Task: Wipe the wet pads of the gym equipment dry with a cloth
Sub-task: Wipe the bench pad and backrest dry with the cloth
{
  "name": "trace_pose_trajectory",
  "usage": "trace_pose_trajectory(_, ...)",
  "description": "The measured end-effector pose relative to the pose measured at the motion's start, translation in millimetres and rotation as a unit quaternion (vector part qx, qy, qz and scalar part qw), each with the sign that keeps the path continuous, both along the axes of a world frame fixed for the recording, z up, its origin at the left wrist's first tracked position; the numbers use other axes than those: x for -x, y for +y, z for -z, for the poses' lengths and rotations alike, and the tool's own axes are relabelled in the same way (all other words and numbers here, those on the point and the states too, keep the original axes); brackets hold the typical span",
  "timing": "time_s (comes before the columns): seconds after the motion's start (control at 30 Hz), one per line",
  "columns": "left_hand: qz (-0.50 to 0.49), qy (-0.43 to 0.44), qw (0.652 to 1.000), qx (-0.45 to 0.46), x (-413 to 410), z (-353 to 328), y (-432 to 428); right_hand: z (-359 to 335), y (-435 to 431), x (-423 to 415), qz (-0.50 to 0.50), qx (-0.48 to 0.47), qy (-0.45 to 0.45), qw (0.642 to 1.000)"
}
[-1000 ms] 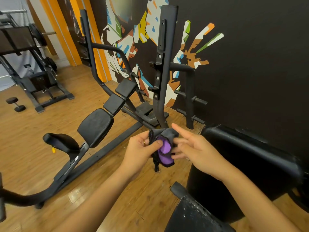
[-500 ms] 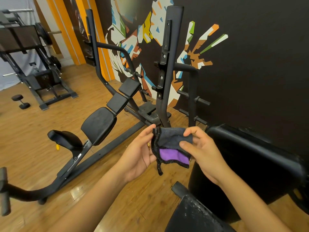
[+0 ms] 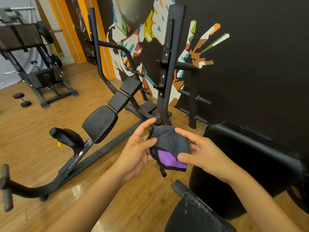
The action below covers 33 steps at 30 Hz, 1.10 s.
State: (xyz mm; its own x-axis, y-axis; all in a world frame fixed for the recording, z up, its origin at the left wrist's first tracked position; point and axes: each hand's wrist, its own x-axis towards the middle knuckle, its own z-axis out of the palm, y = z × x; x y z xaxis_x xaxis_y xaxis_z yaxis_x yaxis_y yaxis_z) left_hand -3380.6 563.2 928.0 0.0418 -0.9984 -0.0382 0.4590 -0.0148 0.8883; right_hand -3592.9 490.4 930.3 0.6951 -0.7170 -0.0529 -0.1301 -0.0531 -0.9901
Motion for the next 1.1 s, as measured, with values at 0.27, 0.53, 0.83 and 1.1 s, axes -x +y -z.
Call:
trace_pose_trajectory(0.27,-0.007,-0.076,0.997,-0.01,-2.3,3.5,4.4,-4.0,-4.2,4.2,-0.003,0.131,0.139,0.982)
trace_pose_trajectory(0.53,-0.008,-0.303,0.953,0.023,-10.8,0.3,8.3,-6.3,-4.1,1.4,0.067,0.354,0.189,0.913)
trace_pose_trajectory(0.83,0.009,-0.57,0.815,0.102,-19.7,9.0,6.3,2.3,-1.8,-7.6,0.066,0.349,0.132,0.925)
trace_pose_trajectory(1.1,-0.025,-0.554,0.829,0.072,-25.7,9.8,8.2,14.7,8.9,-11.9,0.141,0.2,0.071,0.967)
